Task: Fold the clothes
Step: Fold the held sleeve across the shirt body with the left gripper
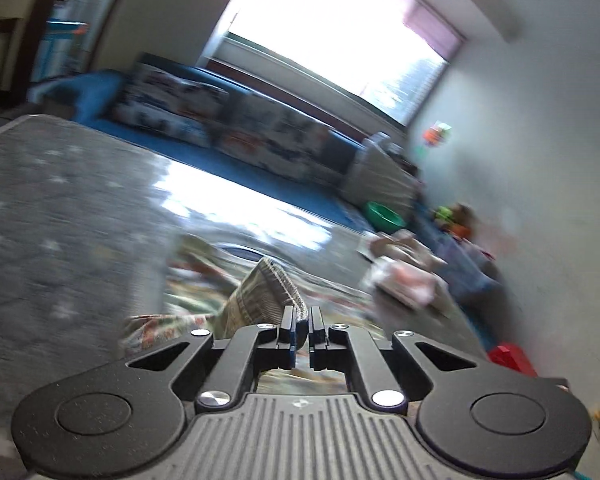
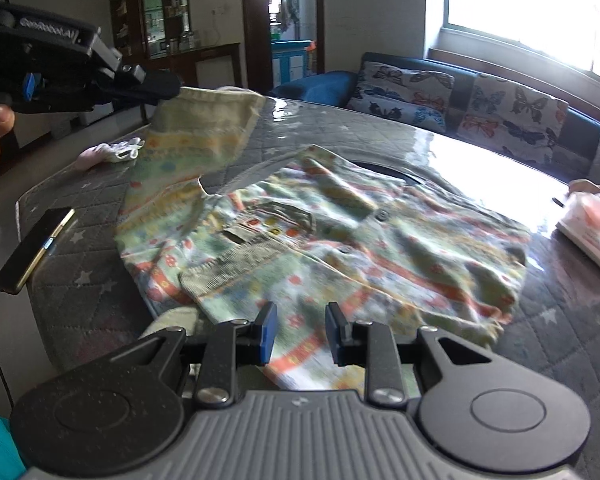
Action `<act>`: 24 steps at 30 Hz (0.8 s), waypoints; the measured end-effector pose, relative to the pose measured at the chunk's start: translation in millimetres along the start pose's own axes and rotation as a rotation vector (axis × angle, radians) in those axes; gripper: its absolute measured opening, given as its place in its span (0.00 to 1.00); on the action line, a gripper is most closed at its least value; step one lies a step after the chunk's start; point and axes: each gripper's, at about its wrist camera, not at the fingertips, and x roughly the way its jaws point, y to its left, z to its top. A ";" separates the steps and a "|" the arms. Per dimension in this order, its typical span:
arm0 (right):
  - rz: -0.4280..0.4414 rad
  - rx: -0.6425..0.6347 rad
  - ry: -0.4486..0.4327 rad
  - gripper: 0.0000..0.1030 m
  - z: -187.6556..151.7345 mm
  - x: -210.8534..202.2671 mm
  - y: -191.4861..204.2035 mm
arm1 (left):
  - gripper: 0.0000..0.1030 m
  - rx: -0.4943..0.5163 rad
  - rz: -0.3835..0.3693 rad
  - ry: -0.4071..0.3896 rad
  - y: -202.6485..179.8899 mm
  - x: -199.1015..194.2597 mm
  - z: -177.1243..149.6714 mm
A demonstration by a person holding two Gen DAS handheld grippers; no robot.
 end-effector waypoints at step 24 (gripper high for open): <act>-0.127 0.141 0.035 0.25 -24.1 -27.6 -45.2 | 0.25 0.124 -0.168 0.286 -27.7 67.6 -62.7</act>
